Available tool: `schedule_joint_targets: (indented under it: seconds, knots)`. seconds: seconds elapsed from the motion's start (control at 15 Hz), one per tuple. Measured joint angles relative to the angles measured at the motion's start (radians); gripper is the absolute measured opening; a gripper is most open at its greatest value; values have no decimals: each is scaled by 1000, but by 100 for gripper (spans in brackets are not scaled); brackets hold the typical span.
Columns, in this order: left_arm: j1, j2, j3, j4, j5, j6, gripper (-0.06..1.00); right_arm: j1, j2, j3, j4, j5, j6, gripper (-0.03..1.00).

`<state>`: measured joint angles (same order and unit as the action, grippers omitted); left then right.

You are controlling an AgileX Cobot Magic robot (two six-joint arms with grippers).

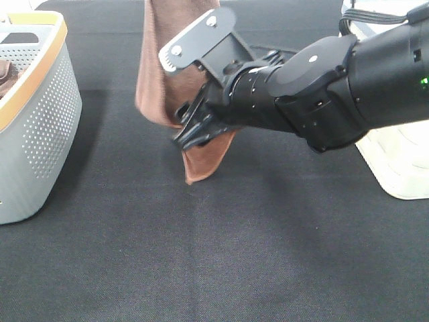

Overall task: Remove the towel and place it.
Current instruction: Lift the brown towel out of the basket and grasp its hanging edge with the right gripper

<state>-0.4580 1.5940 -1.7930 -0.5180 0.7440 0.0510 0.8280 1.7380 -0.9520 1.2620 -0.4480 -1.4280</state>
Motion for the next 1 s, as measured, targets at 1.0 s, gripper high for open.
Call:
schedule_joint_targets:
  seconds: [1.0]
  knots:
    - [0, -7, 0, -122, 16, 1, 0, 0, -60, -1, -140, 71, 225, 74]
